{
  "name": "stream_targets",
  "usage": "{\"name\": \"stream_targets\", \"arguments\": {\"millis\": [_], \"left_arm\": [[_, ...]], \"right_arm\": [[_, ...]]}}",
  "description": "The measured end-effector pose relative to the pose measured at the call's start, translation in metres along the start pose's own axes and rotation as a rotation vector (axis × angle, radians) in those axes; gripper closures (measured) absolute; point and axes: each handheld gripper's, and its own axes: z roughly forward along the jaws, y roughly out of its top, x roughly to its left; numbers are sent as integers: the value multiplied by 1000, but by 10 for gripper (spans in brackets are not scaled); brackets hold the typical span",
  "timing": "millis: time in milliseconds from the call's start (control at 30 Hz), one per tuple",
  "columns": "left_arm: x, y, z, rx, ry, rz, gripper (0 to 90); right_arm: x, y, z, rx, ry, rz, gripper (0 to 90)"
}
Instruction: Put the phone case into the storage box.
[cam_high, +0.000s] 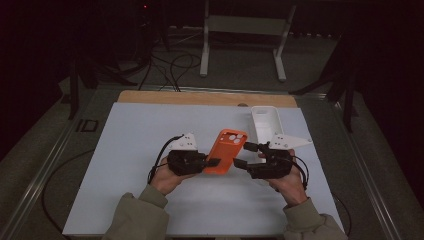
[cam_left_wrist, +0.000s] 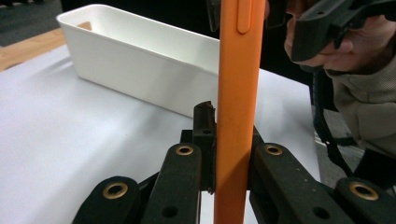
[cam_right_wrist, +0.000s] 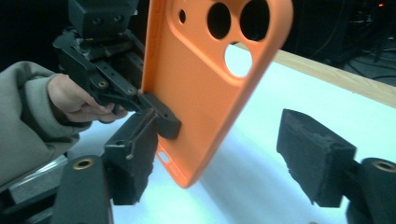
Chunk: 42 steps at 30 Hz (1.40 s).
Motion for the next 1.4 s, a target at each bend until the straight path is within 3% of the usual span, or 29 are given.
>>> {"name": "stream_targets", "arguments": {"millis": [167,433,933,1400], "left_arm": [[1,0,-3,-15,48,-9,855],[1,0,-6,-35,99,-19,855],[-2,1,-7,-50,158,-17,855],[-8,2,-9,-78,261,-6,855]], "right_arm": [[1,2,-2,-6,-38,0,175],[1,3,-3,-10,-67,1,121],[2,4,-3,-12,-90,8,89],[4,9,-3,-35,-129,22,85]]}}
